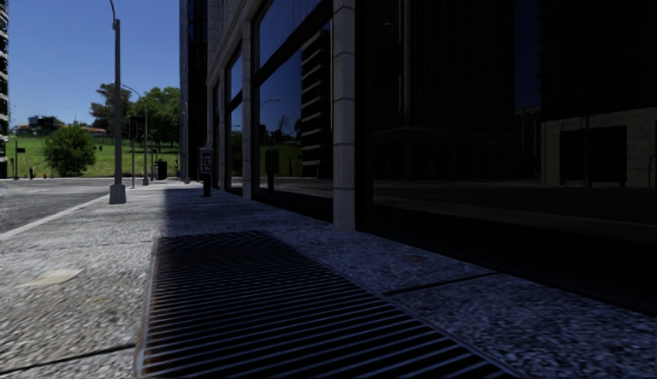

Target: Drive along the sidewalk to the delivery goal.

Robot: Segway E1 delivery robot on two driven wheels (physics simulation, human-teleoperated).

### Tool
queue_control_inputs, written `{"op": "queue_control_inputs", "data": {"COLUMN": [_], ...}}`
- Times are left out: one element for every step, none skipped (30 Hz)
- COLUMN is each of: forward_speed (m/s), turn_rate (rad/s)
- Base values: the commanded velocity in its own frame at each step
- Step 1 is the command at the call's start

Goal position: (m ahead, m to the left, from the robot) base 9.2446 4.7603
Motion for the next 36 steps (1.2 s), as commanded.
{"op": "queue_control_inputs", "data": {"forward_speed": [2.00,2.00,2.00,2.00,2.00,2.00,2.00,2.00,2.00,2.00,2.00,2.00,2.00,2.00,2.00,2.00,2.00,2.00,2.00,2.00,2.00,2.00,2.00,2.00,2.00,2.00,2.00,2.00,2.00,2.00,2.00,2.00,2.00,2.00,2.00,2.00], "turn_rate": [0.48,0.48,0.48,0.48,0.48,0.48,0.49,0.49,0.52,0.57,0.59,0.60,0.60,0.60,0.60,0.60,0.60,0.60,0.60,0.60,0.60,0.60,0.60,0.60,0.60,0.60,0.60,0.60,0.60,0.58,0.47,0.33,0.33,0.00,0.00,0.00]}}
